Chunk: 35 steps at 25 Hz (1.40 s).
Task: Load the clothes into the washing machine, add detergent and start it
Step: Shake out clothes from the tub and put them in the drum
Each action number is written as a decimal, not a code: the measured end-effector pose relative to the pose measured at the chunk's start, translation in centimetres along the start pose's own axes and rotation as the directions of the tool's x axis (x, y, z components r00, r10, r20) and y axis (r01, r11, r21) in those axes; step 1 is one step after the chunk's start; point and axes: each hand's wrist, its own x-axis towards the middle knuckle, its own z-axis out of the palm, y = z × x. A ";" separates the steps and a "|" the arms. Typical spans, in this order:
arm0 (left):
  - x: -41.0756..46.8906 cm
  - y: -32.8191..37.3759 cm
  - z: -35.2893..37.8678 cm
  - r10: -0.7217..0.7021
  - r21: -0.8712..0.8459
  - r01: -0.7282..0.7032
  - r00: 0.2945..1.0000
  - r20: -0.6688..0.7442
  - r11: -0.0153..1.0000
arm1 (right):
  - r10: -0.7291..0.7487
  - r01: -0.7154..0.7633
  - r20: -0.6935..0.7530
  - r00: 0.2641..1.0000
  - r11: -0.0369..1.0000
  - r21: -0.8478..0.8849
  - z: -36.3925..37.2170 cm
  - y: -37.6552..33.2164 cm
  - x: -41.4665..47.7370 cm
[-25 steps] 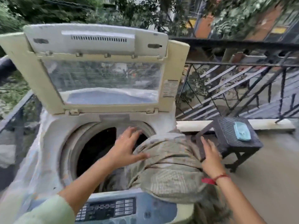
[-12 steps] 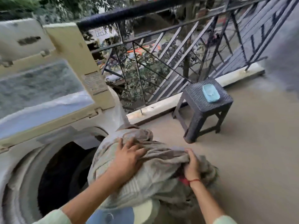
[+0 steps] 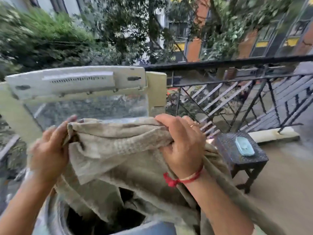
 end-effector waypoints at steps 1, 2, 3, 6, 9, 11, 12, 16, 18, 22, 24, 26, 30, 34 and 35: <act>-0.5 -2.2 -0.9 -0.021 0.063 0.022 1.000 -0.015 0.998 | 0.040 -0.041 0.027 0.999 0.999 0.031 3.1 -1.3 0.0; -1.1 -3.9 -1.1 -0.024 0.161 0.024 1.000 -0.005 0.987 | 0.109 -0.113 0.090 0.990 0.993 0.037 6.1 -2.6 -0.8; -2.3 -5.5 -0.6 -0.028 0.287 0.010 0.998 0.057 0.958 | 0.158 -0.151 0.222 0.962 0.987 -0.046 9.0 -3.6 -2.6; -8.1 -8.1 4.1 -0.320 0.527 -0.117 0.679 0.661 0.842 | 0.258 0.102 0.902 0.345 0.945 -0.310 14.8 -3.4 -11.1; -12.8 -7.3 8.1 -0.516 0.516 0.029 0.004 0.857 0.856 | 0.175 -0.049 0.983 -0.053 0.983 -0.177 12.1 -1.5 -15.9; -12.4 -4.4 10.3 -0.324 0.332 -0.040 0.141 0.935 0.942 | 0.233 -0.419 0.914 0.332 0.905 -0.078 7.6 1.8 -15.2; -11.9 -2.3 11.5 -0.182 0.195 -0.014 0.305 0.935 0.981 | 0.318 -0.521 0.810 0.492 0.853 -0.018 4.8 4.1 -14.7; -10.1 9.9 14.1 0.229 -0.224 -0.077 0.548 0.804 0.972 | 0.636 -0.438 0.682 0.360 0.761 -0.478 -5.7 17.2 -19.5; -10.8 15.1 16.3 0.271 -0.170 -0.269 0.402 0.874 0.948 | 0.710 -0.392 0.701 0.067 0.665 -0.636 -7.3 20.0 -24.6; -12.9 17.3 19.7 0.325 -0.142 -0.387 0.463 0.825 0.911 | 0.796 -0.857 0.602 0.067 0.354 -0.374 -5.1 18.9 -30.9; -13.2 16.2 19.7 0.464 -0.261 -0.414 0.534 0.707 0.872 | 0.902 -0.891 0.412 0.126 0.285 -0.352 -5.5 17.5 -30.6; -12.4 15.8 18.3 0.498 -0.379 -0.324 0.610 0.616 0.867 | 0.924 -0.864 0.219 0.312 0.372 -0.340 -7.2 16.4 -28.2; -7.8 14.5 12.6 0.369 -0.383 -0.237 0.872 0.321 0.893 | 0.681 -0.642 0.049 0.731 0.710 -0.290 -8.4 11.8 -16.5; -1.5 8.1 2.8 0.225 -0.270 -0.245 0.969 -0.102 0.931 | 0.176 -0.188 -0.079 0.981 0.960 -0.205 -6.0 3.0 -3.4; -0.4 6.0 0.3 0.174 -0.221 -0.213 0.967 -0.185 0.952 | 0.092 -0.104 -0.084 0.992 0.982 -0.158 -4.4 0.8 -1.2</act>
